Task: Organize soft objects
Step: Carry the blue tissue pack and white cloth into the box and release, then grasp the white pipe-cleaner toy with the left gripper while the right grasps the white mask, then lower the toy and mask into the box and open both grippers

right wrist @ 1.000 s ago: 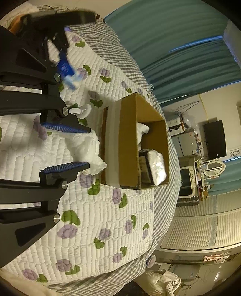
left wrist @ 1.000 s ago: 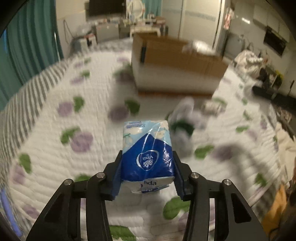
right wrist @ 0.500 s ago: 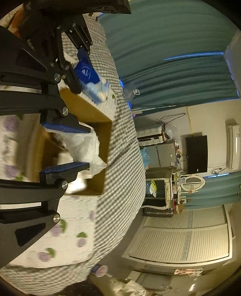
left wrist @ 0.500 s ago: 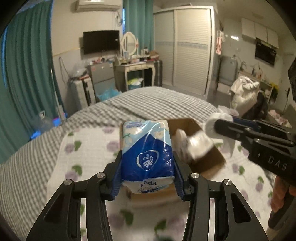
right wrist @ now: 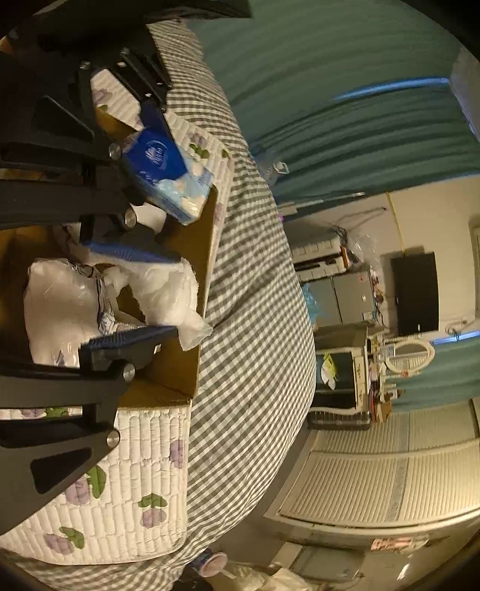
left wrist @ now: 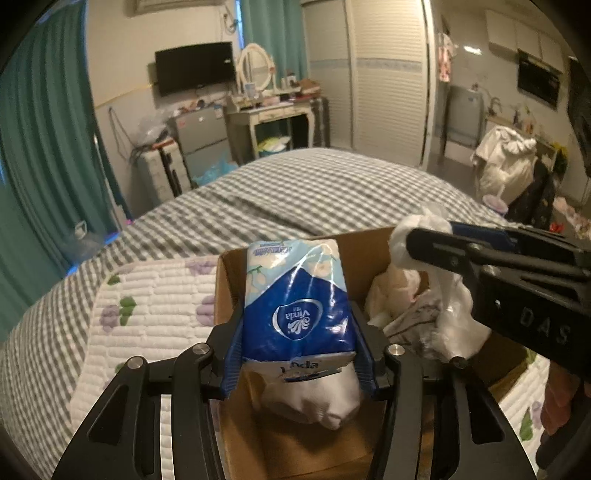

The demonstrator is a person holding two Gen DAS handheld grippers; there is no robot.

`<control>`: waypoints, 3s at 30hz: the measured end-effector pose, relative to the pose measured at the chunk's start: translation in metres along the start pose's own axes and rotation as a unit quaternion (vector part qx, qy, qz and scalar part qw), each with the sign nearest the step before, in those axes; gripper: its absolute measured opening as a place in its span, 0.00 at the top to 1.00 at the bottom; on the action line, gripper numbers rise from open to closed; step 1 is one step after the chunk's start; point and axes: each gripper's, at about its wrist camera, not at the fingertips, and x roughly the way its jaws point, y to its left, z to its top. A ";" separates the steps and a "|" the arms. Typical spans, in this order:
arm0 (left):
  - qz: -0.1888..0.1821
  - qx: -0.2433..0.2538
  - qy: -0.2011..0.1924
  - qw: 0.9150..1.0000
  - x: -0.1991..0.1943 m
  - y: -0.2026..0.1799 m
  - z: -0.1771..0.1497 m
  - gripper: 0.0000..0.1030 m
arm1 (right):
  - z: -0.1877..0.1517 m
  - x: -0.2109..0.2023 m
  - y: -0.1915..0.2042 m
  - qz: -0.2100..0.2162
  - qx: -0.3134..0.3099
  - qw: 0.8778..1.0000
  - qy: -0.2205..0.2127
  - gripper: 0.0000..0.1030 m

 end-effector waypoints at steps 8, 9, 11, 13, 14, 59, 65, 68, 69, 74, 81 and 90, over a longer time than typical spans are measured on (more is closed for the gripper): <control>0.025 -0.011 -0.034 0.999 -0.069 -0.009 0.020 0.23 | 0.018 -0.081 0.010 -0.022 -0.006 0.999 -0.043 0.32; 0.029 -0.011 -0.041 0.999 -0.082 -0.009 0.024 0.23 | 0.021 -0.103 0.013 -0.027 -0.009 0.998 -0.057 0.30; 0.040 -0.010 -0.068 0.997 -0.119 -0.014 0.031 0.23 | 0.025 -0.134 0.018 -0.033 -0.012 0.997 -0.073 0.26; 0.049 -0.011 -0.088 0.995 -0.149 -0.018 0.035 0.22 | 0.027 -0.175 0.022 -0.041 -0.016 0.995 -0.088 0.21; 0.054 -0.013 -0.096 0.994 -0.166 -0.019 0.036 0.20 | 0.028 -0.186 0.022 -0.045 -0.018 0.995 -0.091 0.17; -0.045 -0.028 0.102 0.993 -0.065 -0.019 -0.163 0.68 | -0.177 -0.047 0.010 -0.037 0.045 0.995 0.086 0.06; -0.032 -0.038 0.082 0.995 -0.060 0.002 -0.161 0.68 | -0.184 -0.019 0.014 -0.025 0.051 0.992 0.116 0.23; -0.033 -0.045 0.089 0.994 -0.053 0.007 -0.161 0.68 | -0.189 -0.011 0.014 -0.029 0.054 0.990 0.127 0.43; -0.033 -0.046 0.091 0.994 -0.052 0.008 -0.161 0.68 | -0.190 -0.010 0.014 -0.032 0.054 0.990 0.127 0.43; -0.027 -0.045 0.098 0.994 -0.055 0.007 -0.164 0.68 | -0.190 -0.022 0.015 -0.026 0.055 0.992 0.107 0.45; -0.027 -0.049 0.089 0.994 -0.086 -0.002 -0.160 0.68 | -0.191 -0.063 0.026 -0.023 0.041 0.996 0.073 0.46; -0.017 -0.034 0.039 0.999 -0.155 -0.020 -0.133 0.68 | -0.181 -0.143 0.049 0.001 0.033 0.999 0.019 0.46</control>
